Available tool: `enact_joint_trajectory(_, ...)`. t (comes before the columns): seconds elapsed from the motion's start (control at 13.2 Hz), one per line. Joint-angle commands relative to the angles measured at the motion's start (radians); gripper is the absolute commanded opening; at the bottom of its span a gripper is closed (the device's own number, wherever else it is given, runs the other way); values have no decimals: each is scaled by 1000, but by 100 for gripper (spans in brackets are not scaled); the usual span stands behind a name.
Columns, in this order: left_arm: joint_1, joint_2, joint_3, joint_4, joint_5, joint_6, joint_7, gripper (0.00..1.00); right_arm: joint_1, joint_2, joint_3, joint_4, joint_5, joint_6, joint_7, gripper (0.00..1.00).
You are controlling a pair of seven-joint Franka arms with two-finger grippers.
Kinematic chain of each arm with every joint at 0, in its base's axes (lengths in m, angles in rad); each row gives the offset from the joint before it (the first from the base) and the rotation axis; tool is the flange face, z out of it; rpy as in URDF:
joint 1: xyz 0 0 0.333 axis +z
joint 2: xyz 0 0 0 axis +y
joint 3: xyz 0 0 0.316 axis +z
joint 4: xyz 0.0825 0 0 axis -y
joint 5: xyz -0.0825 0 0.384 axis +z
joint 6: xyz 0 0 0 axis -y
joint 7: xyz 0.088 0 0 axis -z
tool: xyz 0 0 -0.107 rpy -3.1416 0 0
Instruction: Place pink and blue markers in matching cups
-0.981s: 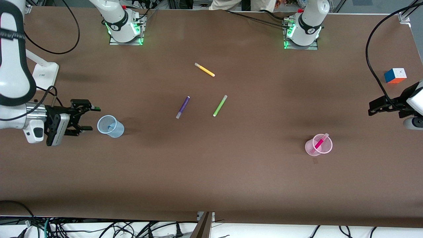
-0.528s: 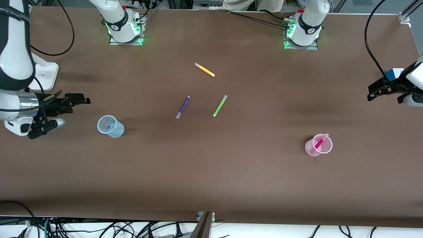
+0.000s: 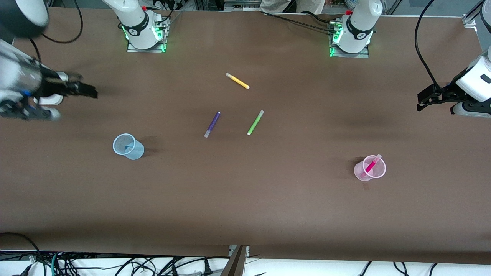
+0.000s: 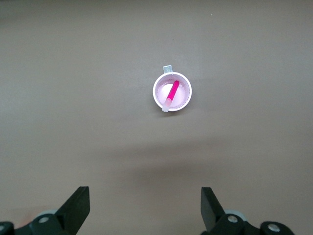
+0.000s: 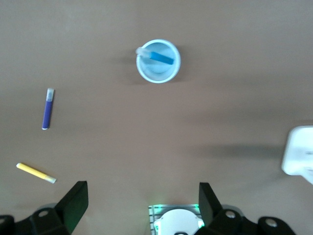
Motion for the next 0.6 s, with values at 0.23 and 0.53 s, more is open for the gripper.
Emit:
enact_joint_trajectory(0.23, 11, -18, -18, -13, 16, 16, 9, 100, -8, -114, -62, -45, -17, -3, 9, 100)
enact_joint_trajectory(0.53, 9, -16, -18, -9, 16, 15, 8, 100, 0, -85, -71, -2, -29, -28, 14, 100)
